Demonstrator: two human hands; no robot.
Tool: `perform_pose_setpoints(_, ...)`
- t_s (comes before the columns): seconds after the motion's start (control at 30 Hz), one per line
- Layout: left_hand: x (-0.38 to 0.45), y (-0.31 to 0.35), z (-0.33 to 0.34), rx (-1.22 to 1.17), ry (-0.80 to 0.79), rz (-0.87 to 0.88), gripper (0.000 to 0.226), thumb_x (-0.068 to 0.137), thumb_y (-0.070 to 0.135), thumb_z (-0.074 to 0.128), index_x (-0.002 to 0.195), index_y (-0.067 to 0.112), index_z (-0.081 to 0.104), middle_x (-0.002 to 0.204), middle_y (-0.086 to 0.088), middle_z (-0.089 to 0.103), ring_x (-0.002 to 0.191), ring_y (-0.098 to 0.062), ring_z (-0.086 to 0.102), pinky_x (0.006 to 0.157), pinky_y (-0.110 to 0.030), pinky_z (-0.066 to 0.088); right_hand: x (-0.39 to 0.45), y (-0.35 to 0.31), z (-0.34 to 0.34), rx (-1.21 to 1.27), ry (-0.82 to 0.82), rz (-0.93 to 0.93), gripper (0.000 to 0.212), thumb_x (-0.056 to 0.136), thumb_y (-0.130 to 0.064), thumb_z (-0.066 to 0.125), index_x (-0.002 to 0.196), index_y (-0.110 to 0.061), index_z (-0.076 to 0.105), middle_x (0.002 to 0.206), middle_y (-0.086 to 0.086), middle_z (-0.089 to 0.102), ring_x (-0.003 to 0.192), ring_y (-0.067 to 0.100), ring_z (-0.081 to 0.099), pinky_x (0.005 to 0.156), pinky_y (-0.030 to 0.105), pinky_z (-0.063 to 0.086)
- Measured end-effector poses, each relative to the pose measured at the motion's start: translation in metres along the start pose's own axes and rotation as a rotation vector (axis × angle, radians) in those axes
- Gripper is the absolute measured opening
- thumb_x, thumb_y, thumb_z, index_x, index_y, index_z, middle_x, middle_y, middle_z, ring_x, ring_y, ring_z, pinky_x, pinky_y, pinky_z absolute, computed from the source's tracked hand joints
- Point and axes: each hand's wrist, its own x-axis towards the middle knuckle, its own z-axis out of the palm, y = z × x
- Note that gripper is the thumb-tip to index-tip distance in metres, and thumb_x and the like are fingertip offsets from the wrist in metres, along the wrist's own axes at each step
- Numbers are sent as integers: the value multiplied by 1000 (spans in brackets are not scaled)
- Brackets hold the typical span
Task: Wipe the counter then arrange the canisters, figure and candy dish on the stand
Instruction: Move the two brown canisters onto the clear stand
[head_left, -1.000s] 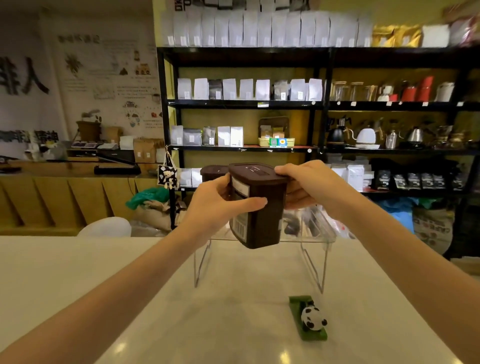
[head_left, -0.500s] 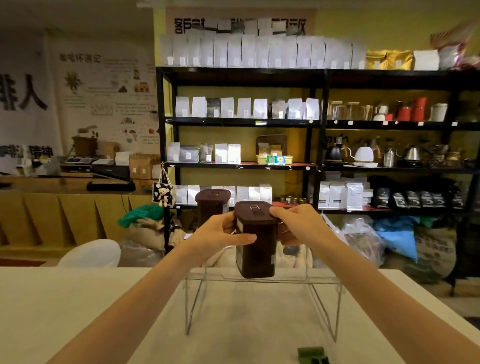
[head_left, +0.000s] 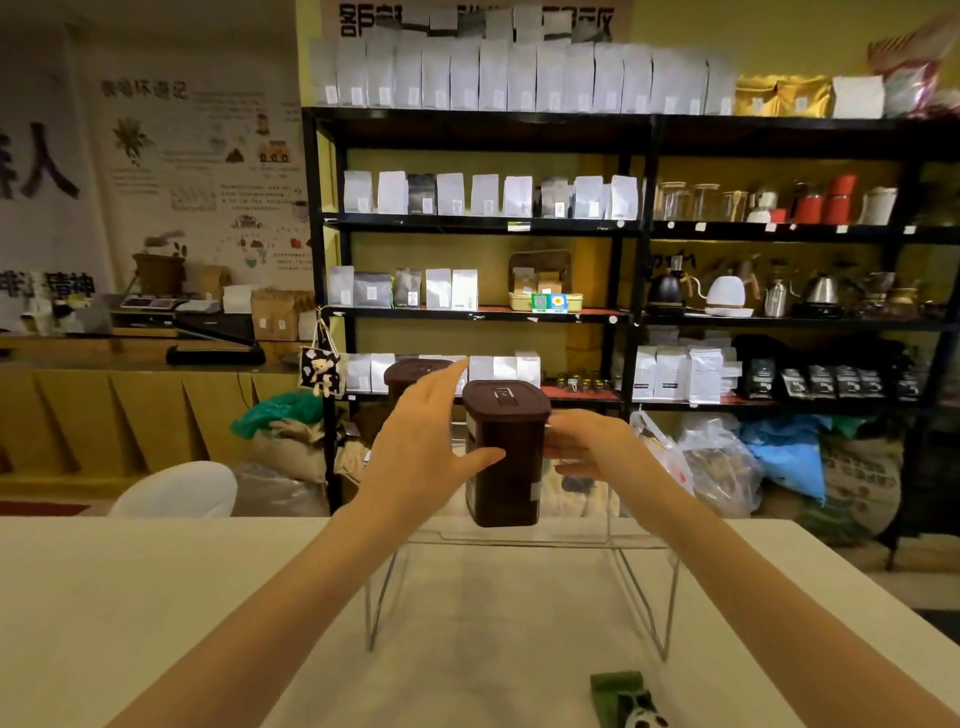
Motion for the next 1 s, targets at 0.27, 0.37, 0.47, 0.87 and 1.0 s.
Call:
perform_pose_setpoints(0.27,10,-5,3,414,-2,291,58,59,38,81,110,14,66,114,-8,71,114,-30,61,99,-52,39,-3,32,6,-437,-49,-210,72,68,-29,78,130,-19,44,124,0,61,111,17,58,96,33,49)
perform_pose_setpoints(0.37,14,-2,1,343,-62,272,49,72,30,73,117,14,63,121,-6,67,124,-25,53,113,-46,21,2,25,8,-417,-80,-203,65,71,-17,76,128,-13,47,123,5,64,110,20,61,96,37,50)
perform_pose_setpoints(0.47,23,2,0,315,-128,239,45,84,26,61,127,16,54,132,-3,59,131,-18,45,119,-37,3,12,18,13,-449,-77,-203,63,71,-14,76,127,-10,48,124,7,64,112,22,61,97,38,49)
perform_pose_setpoints(0.87,51,-3,10,309,-270,123,44,92,20,49,135,20,43,139,-3,52,132,-21,42,118,-32,9,49,17,27,-542,21,-184,58,71,-20,76,121,-9,51,122,9,65,111,24,61,100,41,47)
perform_pose_setpoints(1.0,52,-2,14,317,-260,99,44,92,20,48,136,19,42,140,-3,51,134,-23,39,117,-33,16,52,20,29,-511,19,-168,64,73,-19,74,128,-9,43,128,10,60,115,26,58,99,41,48)
